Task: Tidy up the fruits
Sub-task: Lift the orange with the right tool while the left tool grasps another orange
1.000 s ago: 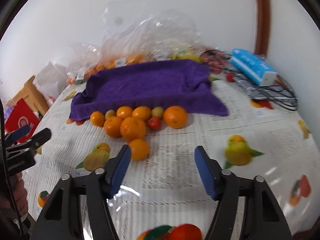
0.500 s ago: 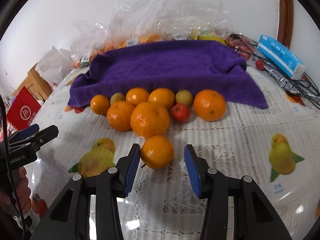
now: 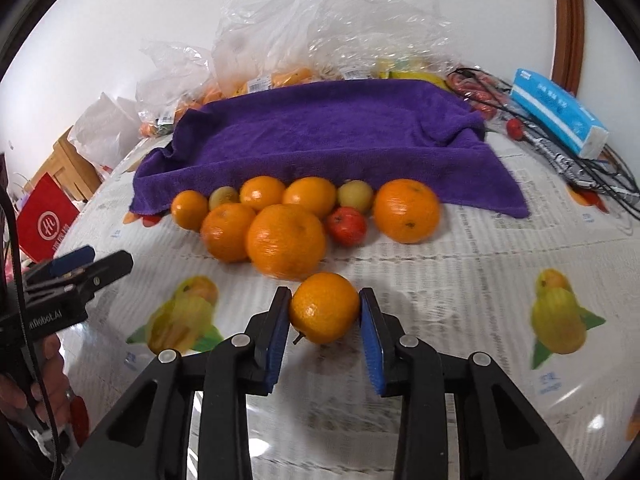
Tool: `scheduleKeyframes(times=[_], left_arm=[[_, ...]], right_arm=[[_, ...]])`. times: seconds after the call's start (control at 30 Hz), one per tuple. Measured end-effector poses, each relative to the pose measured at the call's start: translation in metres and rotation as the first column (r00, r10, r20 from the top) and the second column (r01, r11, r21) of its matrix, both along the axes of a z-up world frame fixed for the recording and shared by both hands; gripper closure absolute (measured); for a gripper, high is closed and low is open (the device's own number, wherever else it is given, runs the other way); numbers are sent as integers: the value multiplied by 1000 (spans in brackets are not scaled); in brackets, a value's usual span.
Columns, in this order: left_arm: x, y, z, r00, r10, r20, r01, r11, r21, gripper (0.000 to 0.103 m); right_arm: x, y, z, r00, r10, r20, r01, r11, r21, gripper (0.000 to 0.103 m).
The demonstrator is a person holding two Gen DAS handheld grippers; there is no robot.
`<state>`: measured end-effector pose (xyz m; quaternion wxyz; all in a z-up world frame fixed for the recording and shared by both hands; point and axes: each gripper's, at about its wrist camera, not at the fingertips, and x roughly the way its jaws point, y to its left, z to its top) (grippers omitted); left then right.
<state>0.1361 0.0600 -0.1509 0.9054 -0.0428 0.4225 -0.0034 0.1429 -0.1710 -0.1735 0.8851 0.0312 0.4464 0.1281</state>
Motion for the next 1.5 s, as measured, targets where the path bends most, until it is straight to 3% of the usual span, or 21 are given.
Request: scheduleKeyframes(times=[0.23,0.4,0.6,0.7,0.87,1.17,1.23,1.5], left_arm=[[23,-25,5,999,-41,6,41,999,20,23],[39,-32,6,998,-70,10,70,997,-24,30],[50,-40,-5,996,-80,-26,80,997,-13,50],[50,-37,-7,996,-90,-27,88,995,-55,59],[55,-36,-10,995,-91,-43,87,992,-87,59],[65,-48,-13,996,-77,-43,77,997,0,60],[64,-47,-12,995,-90,-39,90,996,-11,68],[53,-38,-9,997,-73,-28,73,997,-13,68]], right_arm=[[-1,-32,1,999,-34,16,34,998,-54,69],[7,-52,0,998,-54,34,57,995,-77,69],[13,-58,-5,1000,-28,-4,28,999,-22,69],[14,-54,-6,1000,-19,-3,19,999,-35,69],[15,-47,-6,1000,-8,-2,8,998,-67,68],[15,-48,-6,1000,-7,-3,7,998,-64,68],[15,-49,-6,1000,-8,-3,7,998,-58,68],[16,-58,-6,1000,-13,-7,13,1000,-8,69]])
